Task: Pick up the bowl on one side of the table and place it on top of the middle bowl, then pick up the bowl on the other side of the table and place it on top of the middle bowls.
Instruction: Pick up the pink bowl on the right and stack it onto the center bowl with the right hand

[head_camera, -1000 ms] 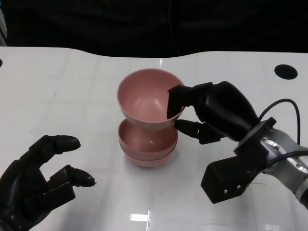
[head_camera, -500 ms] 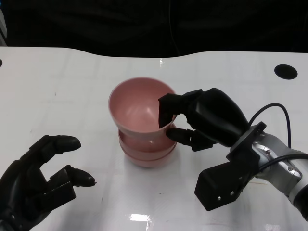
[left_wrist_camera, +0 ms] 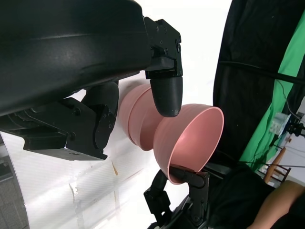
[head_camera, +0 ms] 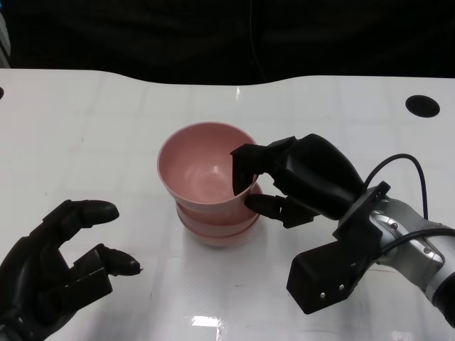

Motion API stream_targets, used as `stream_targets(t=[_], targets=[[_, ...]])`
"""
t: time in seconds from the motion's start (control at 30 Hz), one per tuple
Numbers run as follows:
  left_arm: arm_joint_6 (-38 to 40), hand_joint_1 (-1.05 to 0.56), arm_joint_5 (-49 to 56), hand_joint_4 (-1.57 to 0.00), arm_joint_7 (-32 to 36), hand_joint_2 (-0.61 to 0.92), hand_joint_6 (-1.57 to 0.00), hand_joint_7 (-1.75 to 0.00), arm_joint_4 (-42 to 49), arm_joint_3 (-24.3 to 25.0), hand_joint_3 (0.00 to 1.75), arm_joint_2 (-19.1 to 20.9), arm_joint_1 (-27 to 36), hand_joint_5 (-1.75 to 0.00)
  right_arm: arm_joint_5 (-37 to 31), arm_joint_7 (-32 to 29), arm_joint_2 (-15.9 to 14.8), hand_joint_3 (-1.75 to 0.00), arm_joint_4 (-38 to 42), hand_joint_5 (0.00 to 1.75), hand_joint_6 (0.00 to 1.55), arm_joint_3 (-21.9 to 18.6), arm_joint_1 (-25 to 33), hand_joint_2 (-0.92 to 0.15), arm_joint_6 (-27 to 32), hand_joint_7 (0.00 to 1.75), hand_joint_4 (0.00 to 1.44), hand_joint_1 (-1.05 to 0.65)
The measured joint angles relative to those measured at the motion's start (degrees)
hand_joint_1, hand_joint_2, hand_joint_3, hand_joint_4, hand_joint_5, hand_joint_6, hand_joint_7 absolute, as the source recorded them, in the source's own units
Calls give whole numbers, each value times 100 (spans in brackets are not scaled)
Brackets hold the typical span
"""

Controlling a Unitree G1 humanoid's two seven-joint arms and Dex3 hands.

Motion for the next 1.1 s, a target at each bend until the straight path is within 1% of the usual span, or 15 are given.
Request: stream_targets(t=[0.07, 0.23, 0.33, 0.43, 0.67, 0.87, 1.1], targets=[[0, 28, 0, -49, 0, 92, -15, -175, 0, 0, 145, 0, 0, -175, 0, 0, 0, -98, 0, 175, 64, -1, 0, -58, 2, 175, 89, -23], [-1, 28, 1, -49, -1, 92, -14, -175, 0, 0, 145, 1, 0, -175, 34, 1, -5, -83, 89, 175, 61, -30, 0, -68, -6, 175, 87, -26], [-1, 28, 1, -48, -1, 92, -14, -175, 0, 0, 146, 1, 0, -175, 41, 13, -19, -79, 144, 175, 60, -33, 0, -70, -9, 175, 86, -26], [-2, 28, 1, -48, -2, 92, -13, -175, 0, -1, 146, 1, 2, -175, 63, 16, -21, -71, 225, 175, 60, -40, 0, -69, -22, 175, 86, -23], [-2, 28, 1, -46, -6, 92, -12, -175, 1, 1, 146, 13, 6, -175, 58, 5, -87, -68, 372, 175, 57, -57, 0, -72, -1, 175, 84, -21], [-8, 28, 2, -45, -9, 92, -11, -175, 1, 2, 145, 13, 24, -175, 46, -6, -118, -67, 491, 175, 56, -57, 0, -75, 4, 175, 83, -23], [-8, 27, 2, -44, -9, 92, -10, -175, 1, 1, 145, 13, 41, -175, 46, -24, -115, -63, 614, 175, 57, -54, 0, -74, -26, 175, 84, -22]])
